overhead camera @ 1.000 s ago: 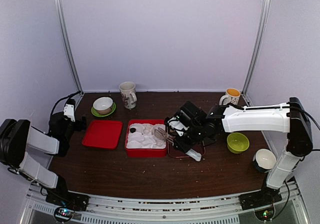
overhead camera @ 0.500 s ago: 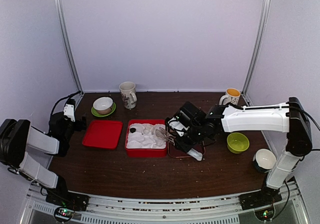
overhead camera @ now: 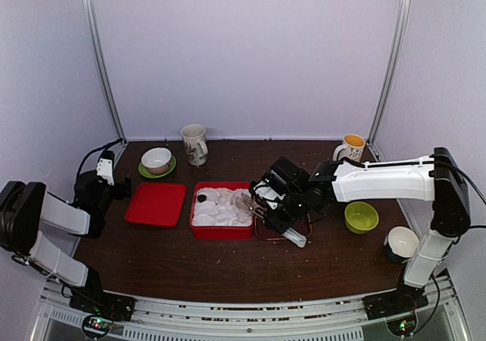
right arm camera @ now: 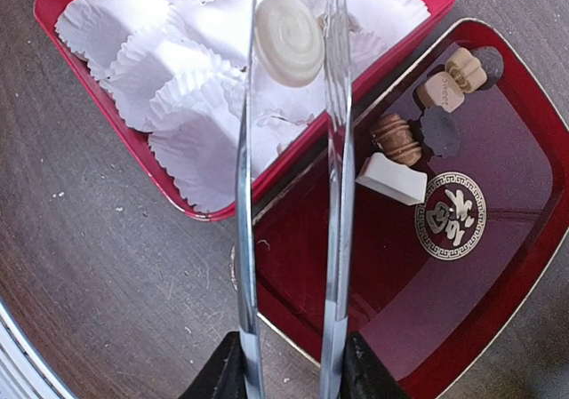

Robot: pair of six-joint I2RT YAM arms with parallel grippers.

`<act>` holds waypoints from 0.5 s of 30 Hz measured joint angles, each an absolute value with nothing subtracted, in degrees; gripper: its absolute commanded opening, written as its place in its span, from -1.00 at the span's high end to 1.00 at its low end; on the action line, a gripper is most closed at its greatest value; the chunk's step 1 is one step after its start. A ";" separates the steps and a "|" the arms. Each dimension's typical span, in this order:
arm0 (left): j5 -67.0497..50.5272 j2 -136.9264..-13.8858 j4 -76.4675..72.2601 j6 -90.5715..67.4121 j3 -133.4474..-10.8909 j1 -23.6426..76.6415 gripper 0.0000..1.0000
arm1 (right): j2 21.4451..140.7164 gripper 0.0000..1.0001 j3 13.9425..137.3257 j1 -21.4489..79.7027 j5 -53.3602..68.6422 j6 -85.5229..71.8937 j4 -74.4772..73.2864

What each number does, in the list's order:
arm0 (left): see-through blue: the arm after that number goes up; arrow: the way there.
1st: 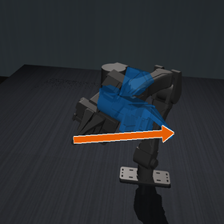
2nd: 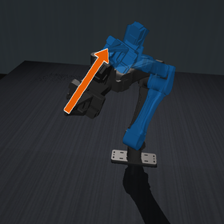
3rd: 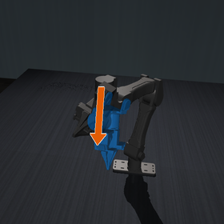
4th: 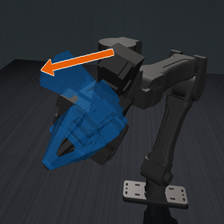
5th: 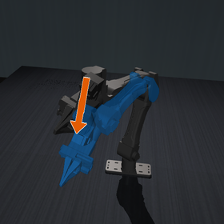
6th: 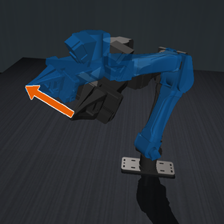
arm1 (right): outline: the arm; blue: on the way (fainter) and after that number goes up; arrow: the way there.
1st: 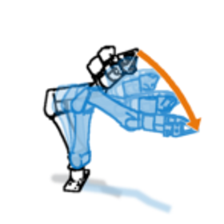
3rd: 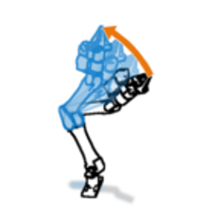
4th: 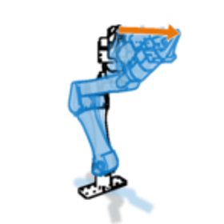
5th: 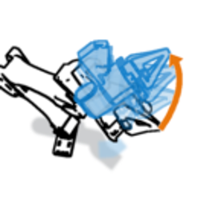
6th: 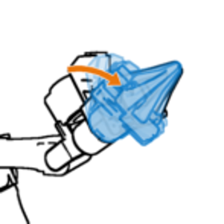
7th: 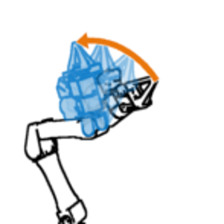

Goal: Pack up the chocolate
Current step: Place the fake chocolate in the empty pocket of the box.

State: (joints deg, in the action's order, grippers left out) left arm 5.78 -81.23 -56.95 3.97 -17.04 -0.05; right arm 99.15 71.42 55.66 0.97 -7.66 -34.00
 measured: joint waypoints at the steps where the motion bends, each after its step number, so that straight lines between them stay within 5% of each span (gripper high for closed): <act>1: 5.78 -81.23 -56.95 3.97 -17.04 -0.05 -0.96 | 99.35 0.33 71.46 55.66 0.95 -7.66 -34.00; 15: 5.78 -81.23 -56.95 3.97 -17.04 -0.05 -0.96 | 100.53 0.32 73.06 55.66 0.95 -7.66 -34.13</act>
State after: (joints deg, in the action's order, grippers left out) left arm 5.78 -81.23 -56.95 3.97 -17.04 -0.05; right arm 100.53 73.06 55.66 0.95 -7.66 -34.13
